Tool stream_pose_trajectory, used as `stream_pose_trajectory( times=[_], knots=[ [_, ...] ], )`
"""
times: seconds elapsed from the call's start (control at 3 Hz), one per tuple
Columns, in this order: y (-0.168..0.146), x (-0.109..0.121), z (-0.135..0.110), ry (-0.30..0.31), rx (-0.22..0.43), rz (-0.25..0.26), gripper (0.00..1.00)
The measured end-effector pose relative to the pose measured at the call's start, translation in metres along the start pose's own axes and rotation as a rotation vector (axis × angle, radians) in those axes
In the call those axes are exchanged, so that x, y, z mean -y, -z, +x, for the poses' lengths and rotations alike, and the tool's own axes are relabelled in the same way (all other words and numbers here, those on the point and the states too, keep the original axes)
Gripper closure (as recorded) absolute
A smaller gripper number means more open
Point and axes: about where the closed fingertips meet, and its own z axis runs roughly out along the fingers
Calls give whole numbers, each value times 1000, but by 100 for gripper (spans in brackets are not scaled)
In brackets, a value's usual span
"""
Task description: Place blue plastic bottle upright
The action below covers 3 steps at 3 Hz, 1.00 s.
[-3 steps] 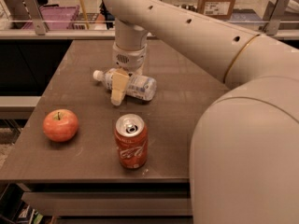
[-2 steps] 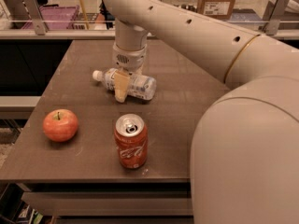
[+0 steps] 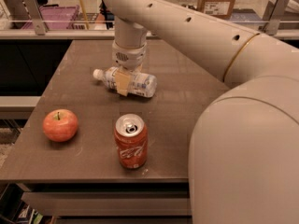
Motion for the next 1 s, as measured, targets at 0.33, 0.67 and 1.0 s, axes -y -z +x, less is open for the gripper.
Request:
stream_pose_trajectory(
  times=[0.33,0.67,1.0],
  knots=[
    [-1,0,-1,1,2,1,100],
    [8,3,3,-25,44,20,100],
    [19,7,6,-47,93,46,100]
  ],
)
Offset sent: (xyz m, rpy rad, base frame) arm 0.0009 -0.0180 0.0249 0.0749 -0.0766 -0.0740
